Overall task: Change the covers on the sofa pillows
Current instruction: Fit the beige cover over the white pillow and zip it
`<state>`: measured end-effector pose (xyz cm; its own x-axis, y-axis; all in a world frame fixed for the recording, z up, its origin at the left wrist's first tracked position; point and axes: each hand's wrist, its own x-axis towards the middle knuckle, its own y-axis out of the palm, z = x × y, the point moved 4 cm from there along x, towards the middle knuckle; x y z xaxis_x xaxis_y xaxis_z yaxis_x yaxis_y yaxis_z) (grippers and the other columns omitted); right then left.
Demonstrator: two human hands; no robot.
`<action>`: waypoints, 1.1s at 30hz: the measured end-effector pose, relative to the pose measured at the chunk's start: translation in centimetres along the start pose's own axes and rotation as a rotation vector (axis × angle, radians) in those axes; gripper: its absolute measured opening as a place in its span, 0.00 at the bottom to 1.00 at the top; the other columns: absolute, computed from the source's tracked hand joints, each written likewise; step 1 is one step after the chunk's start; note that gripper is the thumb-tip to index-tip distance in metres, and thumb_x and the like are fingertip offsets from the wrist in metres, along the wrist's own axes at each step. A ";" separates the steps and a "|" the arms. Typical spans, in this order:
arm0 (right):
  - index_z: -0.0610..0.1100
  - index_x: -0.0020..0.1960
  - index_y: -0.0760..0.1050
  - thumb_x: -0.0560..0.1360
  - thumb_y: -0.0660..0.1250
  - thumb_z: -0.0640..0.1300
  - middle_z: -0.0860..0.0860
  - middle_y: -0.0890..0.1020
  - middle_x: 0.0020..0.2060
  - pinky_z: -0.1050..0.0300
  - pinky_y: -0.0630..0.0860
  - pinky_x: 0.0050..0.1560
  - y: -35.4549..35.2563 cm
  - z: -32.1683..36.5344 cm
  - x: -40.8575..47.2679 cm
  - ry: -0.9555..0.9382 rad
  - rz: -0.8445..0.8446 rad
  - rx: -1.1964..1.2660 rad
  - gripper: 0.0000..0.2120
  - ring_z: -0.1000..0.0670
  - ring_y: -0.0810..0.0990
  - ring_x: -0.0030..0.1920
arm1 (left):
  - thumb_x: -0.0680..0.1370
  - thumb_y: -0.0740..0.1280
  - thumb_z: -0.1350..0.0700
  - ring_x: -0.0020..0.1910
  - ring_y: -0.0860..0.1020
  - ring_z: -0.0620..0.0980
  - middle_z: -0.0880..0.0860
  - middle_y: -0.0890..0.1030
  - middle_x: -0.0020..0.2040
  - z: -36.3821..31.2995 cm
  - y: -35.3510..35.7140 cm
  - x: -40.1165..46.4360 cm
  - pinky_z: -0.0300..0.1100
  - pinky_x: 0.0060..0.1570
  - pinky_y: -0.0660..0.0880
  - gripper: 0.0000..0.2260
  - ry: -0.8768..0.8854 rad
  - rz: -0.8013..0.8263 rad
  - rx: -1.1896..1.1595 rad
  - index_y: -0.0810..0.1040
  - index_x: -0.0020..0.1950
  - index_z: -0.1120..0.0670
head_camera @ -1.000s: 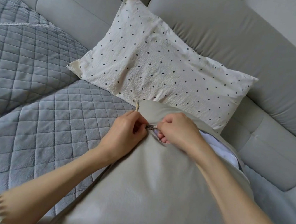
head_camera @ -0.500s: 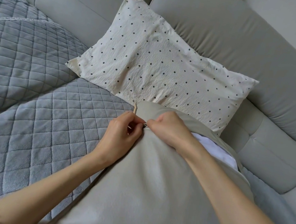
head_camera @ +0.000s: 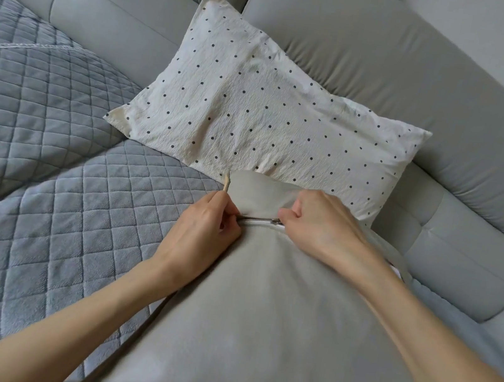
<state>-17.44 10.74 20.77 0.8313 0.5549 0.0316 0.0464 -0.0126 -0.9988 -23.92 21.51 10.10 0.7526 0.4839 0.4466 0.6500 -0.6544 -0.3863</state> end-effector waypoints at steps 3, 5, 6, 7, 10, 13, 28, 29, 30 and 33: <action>0.43 0.30 0.62 0.76 0.62 0.45 0.47 0.67 0.28 0.57 0.60 0.29 -1.2 -2.4 -0.5 0.047 0.012 0.073 0.18 0.45 0.68 0.35 | 0.74 0.65 0.62 0.38 0.71 0.45 0.44 0.73 0.39 0.4 -0.1 0.0 0.34 0.37 0.66 0.05 -0.016 0.022 -0.014 0.71 0.43 0.53; 0.43 0.35 0.68 0.76 0.62 0.46 0.46 0.71 0.32 0.57 0.61 0.29 -1.7 -3.6 -1.1 0.056 0.012 0.140 0.13 0.48 0.70 0.35 | 0.74 0.65 0.61 0.39 0.72 0.42 0.43 0.73 0.39 0.2 0.0 0.0 0.31 0.37 0.67 0.06 -0.009 0.041 -0.009 0.70 0.43 0.51; 0.43 0.37 0.70 0.77 0.63 0.46 0.46 0.71 0.33 0.59 0.61 0.28 -1.8 -4.0 -1.3 0.055 0.004 0.173 0.11 0.49 0.69 0.35 | 0.74 0.65 0.61 0.39 0.72 0.41 0.44 0.73 0.39 0.0 0.0 0.1 0.31 0.37 0.67 0.06 -0.005 0.044 -0.005 0.70 0.43 0.50; 0.43 0.37 0.70 0.77 0.63 0.46 0.46 0.70 0.33 0.62 0.60 0.26 -1.8 -4.2 -1.6 0.056 -0.008 0.210 0.11 0.49 0.68 0.34 | 0.74 0.65 0.61 0.39 0.72 0.41 0.44 0.73 0.39 -0.2 0.1 0.2 0.32 0.38 0.67 0.06 -0.004 0.052 0.009 0.70 0.43 0.50; 0.43 0.36 0.71 0.76 0.65 0.46 0.49 0.70 0.29 0.63 0.60 0.26 -1.6 -4.7 -1.6 0.071 -0.092 0.333 0.12 0.51 0.66 0.31 | 0.74 0.63 0.59 0.41 0.74 0.48 0.44 0.72 0.39 -0.9 0.0 1.0 0.44 0.44 0.71 0.02 0.034 0.086 0.101 0.73 0.44 0.53; 0.45 0.34 0.70 0.75 0.66 0.47 0.54 0.70 0.27 0.56 0.62 0.32 -0.7 -4.4 -1.7 0.087 -0.192 0.443 0.12 0.50 0.69 0.34 | 0.70 0.55 0.53 0.48 0.73 0.52 0.48 0.74 0.46 -2.8 0.5 1.8 0.47 0.50 0.71 0.15 0.259 0.145 0.167 0.76 0.52 0.54; 0.44 0.36 0.69 0.71 0.70 0.43 0.46 0.80 0.29 0.57 0.63 0.30 0.4 -3.3 -4.2 -0.123 -0.605 0.111 0.11 0.43 0.78 0.32 | 0.76 0.58 0.51 0.36 0.74 0.49 0.51 0.78 0.36 -5.9 3.4 4.8 0.39 0.36 0.65 0.12 0.335 0.168 0.034 0.77 0.45 0.57; 0.45 0.37 0.68 0.74 0.66 0.44 0.46 0.80 0.34 0.55 0.65 0.33 0.0 -3.6 -3.9 -0.073 -0.542 0.215 0.10 0.43 0.78 0.38 | 0.75 0.57 0.50 0.35 0.74 0.49 0.49 0.77 0.35 -6.0 3.6 4.6 0.42 0.36 0.65 0.12 0.312 0.165 0.031 0.76 0.45 0.56; 0.45 0.38 0.68 0.76 0.63 0.46 0.47 0.80 0.37 0.53 0.67 0.38 0.0 -4.3 -3.5 0.000 -0.431 0.355 0.10 0.43 0.78 0.42 | 0.75 0.55 0.49 0.35 0.74 0.51 0.49 0.76 0.34 -6.2 3.8 4.5 0.45 0.36 0.67 0.12 0.304 0.162 0.047 0.74 0.46 0.55; 0.43 0.36 0.70 0.75 0.63 0.44 0.46 0.76 0.33 0.54 0.69 0.40 -0.4 -6.2 -2.7 0.101 -0.266 0.554 0.10 0.45 0.75 0.39 | 0.75 0.52 0.47 0.35 0.75 0.56 0.49 0.74 0.33 -7.2 4.3 4.3 0.49 0.35 0.69 0.14 0.334 0.146 0.135 0.71 0.47 0.54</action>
<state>-16.28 4.06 21.34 0.8805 0.3974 0.2583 -0.0124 0.5641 -0.8256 -18.67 16.57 16.19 0.7771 0.1610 0.6084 0.5631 -0.6095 -0.5581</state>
